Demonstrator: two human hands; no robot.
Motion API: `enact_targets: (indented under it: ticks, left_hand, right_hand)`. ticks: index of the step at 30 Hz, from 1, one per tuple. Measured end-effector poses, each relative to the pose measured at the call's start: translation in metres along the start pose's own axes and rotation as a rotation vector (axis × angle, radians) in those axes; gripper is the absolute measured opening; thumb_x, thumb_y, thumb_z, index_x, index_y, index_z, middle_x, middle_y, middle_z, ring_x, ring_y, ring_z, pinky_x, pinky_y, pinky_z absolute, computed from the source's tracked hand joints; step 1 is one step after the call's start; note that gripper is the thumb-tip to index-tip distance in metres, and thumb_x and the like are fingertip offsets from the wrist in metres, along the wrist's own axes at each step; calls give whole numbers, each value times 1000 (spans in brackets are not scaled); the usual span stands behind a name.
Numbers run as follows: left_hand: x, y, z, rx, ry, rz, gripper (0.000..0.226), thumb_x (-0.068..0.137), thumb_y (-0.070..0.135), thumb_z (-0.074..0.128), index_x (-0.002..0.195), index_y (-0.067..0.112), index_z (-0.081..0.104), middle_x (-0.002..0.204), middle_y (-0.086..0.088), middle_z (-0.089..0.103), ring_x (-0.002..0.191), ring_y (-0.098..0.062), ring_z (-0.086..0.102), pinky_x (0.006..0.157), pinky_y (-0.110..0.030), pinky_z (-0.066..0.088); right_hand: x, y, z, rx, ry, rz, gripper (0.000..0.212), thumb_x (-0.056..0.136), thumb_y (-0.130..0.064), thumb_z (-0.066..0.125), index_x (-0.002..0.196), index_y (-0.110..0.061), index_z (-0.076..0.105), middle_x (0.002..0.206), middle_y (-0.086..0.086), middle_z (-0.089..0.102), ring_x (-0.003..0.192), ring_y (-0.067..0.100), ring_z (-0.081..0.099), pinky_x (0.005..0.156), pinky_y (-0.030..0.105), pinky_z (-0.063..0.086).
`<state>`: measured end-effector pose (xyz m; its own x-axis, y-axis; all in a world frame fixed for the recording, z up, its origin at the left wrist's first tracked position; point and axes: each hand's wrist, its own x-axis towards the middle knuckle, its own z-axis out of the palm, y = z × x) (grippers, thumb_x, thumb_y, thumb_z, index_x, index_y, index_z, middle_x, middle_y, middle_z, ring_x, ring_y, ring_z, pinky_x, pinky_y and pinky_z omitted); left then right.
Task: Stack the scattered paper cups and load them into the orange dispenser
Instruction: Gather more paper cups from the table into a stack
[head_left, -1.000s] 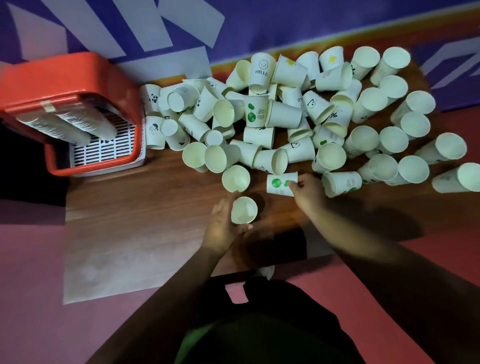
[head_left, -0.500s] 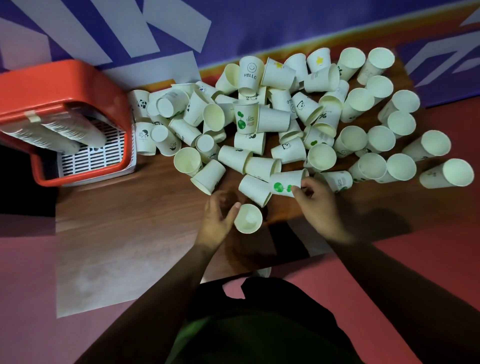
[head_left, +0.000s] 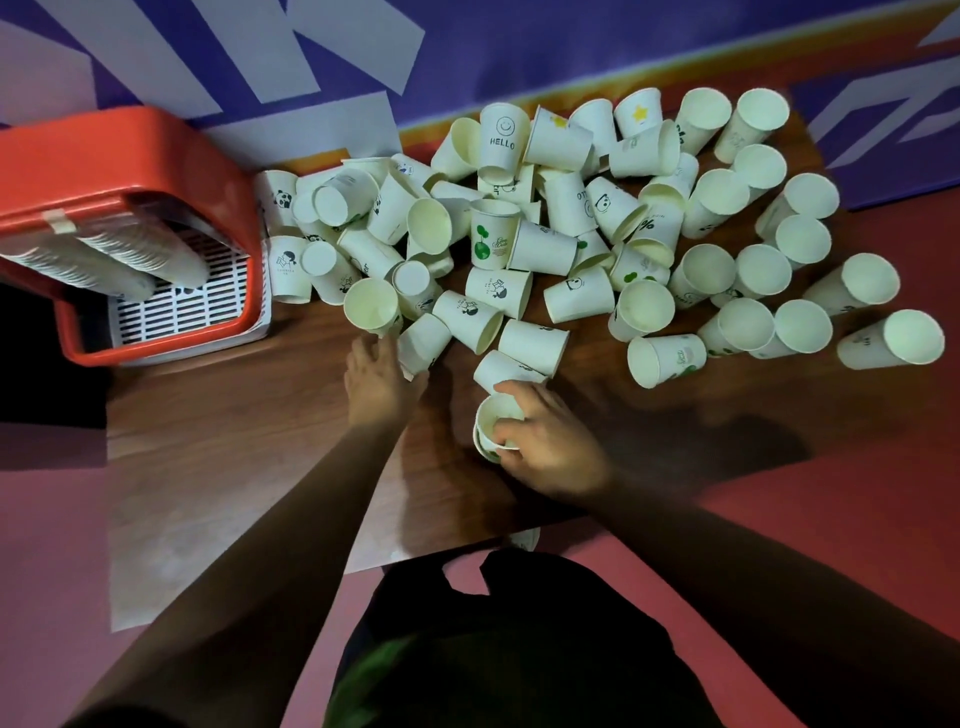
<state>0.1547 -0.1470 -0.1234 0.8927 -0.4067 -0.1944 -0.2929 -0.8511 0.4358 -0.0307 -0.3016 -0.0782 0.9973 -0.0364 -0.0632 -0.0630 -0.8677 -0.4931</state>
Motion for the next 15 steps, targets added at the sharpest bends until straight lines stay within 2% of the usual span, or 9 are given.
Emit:
enact_targets:
  ticks: [3, 6, 8, 10, 13, 15]
  left_hand:
    - [3, -6, 1, 5, -33, 16, 77, 81, 29, 78, 148, 12, 44, 135, -23, 45, 123, -44, 45, 102, -50, 40]
    - [4, -10, 1, -19, -66, 34, 74, 82, 24, 78, 145, 6, 43, 134, -23, 49, 124, -43, 46, 101, -53, 42]
    - [3, -12, 0, -61, -95, 46, 72, 82, 22, 78, 143, 5, 43, 130, -23, 52, 123, -43, 48, 99, -53, 45]
    - [0, -12, -3, -106, -103, 40, 70, 81, 22, 78, 140, 5, 45, 128, -22, 52, 121, -43, 49, 97, -53, 47]
    - [-13, -7, -13, -232, -82, 10, 66, 81, 26, 79, 138, 9, 48, 124, -18, 47, 116, -39, 50, 100, -50, 46]
    - [-27, -3, -23, -358, -59, 5, 61, 83, 28, 79, 135, 12, 51, 121, -10, 41, 110, -29, 50, 101, -43, 46]
  right_hand:
    - [2, -2, 10, -16, -49, 38, 41, 82, -33, 65, 120, -18, 59, 132, 6, 49, 120, 28, 48, 97, 38, 40]
    - [0, -2, 17, -28, -72, 54, 65, 75, -39, 69, 133, -17, 49, 134, 4, 49, 122, 27, 47, 98, 37, 38]
    - [0, -2, 19, -14, -64, 79, 72, 77, -51, 64, 137, -16, 47, 135, 6, 48, 125, 26, 43, 101, 39, 38]
    - [0, -1, 21, 67, 25, 202, 70, 80, -60, 57, 132, -15, 52, 129, 9, 51, 120, 26, 46, 101, 39, 39]
    - [5, 8, 18, 195, 293, 536, 45, 87, -49, 60, 106, -8, 63, 106, 12, 58, 101, 28, 55, 88, 35, 44]
    - [11, 16, 7, 283, 272, 810, 39, 90, -47, 60, 91, -8, 64, 93, 8, 62, 94, 26, 58, 78, 32, 44]
